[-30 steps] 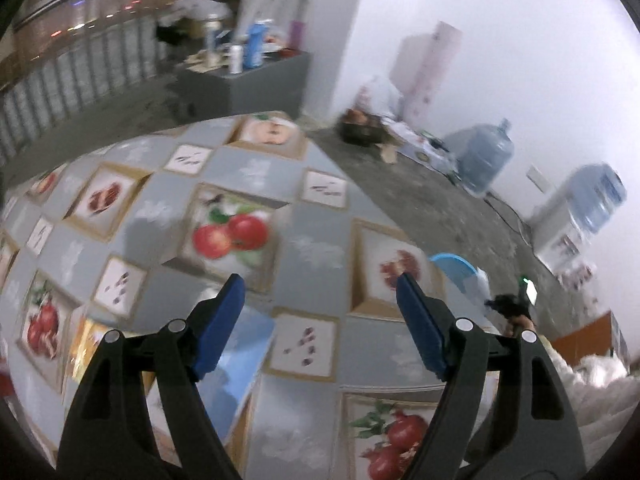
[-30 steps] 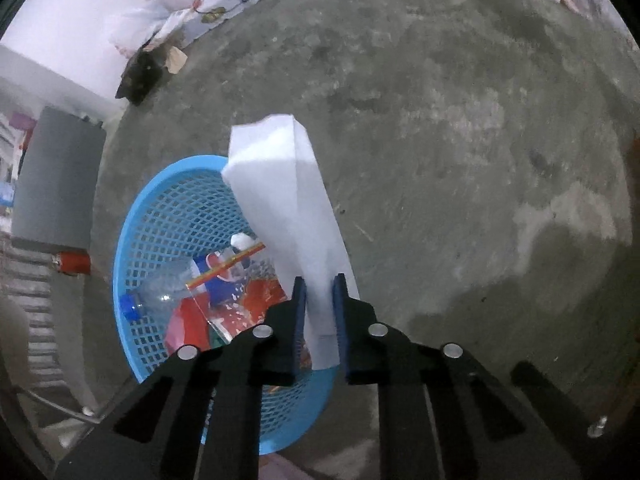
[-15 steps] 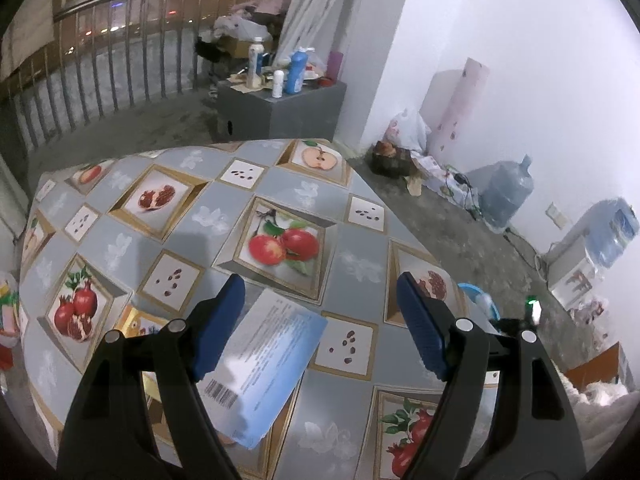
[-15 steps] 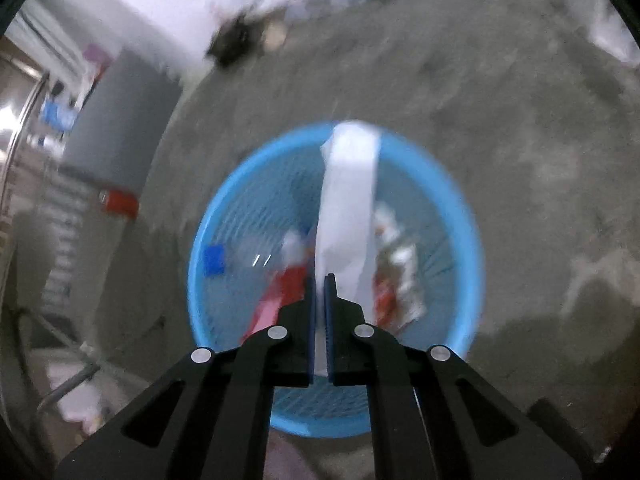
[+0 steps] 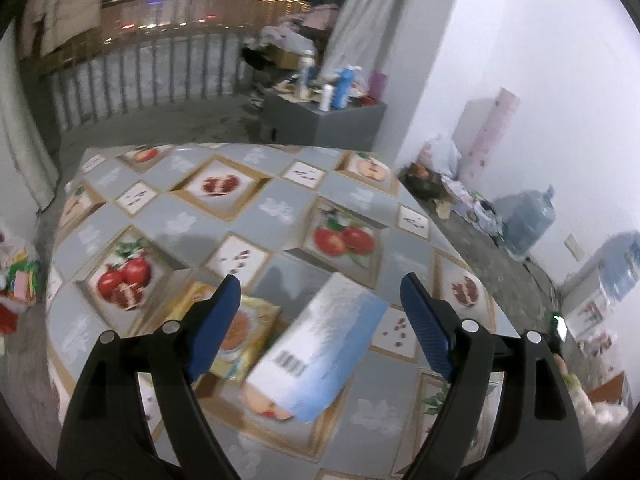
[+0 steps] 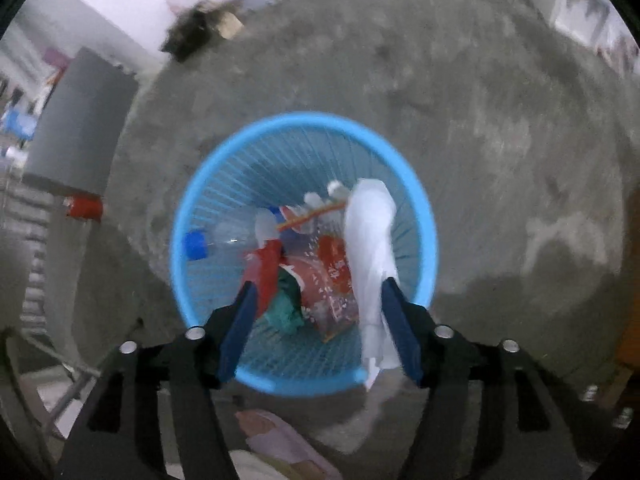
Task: Collect trash
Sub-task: 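Close left tool on yellow Enaak snack pack while right tool returns to table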
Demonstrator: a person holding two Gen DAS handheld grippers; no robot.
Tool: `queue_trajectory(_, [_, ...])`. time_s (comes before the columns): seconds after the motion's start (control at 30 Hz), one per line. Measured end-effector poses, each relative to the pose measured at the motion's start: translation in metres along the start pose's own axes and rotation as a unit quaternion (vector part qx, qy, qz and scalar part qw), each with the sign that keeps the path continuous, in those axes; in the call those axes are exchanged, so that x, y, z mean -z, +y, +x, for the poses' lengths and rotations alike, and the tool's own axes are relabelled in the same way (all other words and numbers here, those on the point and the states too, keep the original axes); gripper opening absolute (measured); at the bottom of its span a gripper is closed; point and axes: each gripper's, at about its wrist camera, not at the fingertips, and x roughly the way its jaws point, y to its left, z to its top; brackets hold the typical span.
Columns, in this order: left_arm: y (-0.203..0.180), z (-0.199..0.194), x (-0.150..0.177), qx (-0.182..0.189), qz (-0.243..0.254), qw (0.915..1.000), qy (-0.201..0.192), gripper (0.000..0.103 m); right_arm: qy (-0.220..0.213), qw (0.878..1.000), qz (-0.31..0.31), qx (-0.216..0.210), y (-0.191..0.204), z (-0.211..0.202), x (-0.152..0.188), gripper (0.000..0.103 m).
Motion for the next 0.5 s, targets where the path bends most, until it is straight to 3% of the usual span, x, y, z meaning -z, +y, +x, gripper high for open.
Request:
queue_trajectory(0.1, [0.023, -0.016, 0.008, -0.014, -0.027, 0.9994, -0.014, 0.079, -0.036, 0.998, -0.051, 0.027, 0.02, -0.047, 0.01, 0.078])
queue_trajectory(0.27, [0.066, -0.041, 0.023, -0.041, -0.073, 0.9959, -0.034, 0.081, -0.097, 0.984, -0.137, 0.06, 0.062, -0.118, 0.029, 0.088])
queue_trajectory(0.37, [0.097, -0.05, 0.034, -0.044, -0.112, 0.9919, -0.038, 0.081, -0.15, 0.968, -0.184, 0.078, 0.098, -0.163, 0.042, 0.094])
queue_trajectory(0.5, [0.118, -0.054, 0.044, -0.035, -0.135, 0.9894, -0.039, 0.081, -0.231, 0.935, -0.248, 0.105, 0.153, -0.218, 0.069, 0.096])
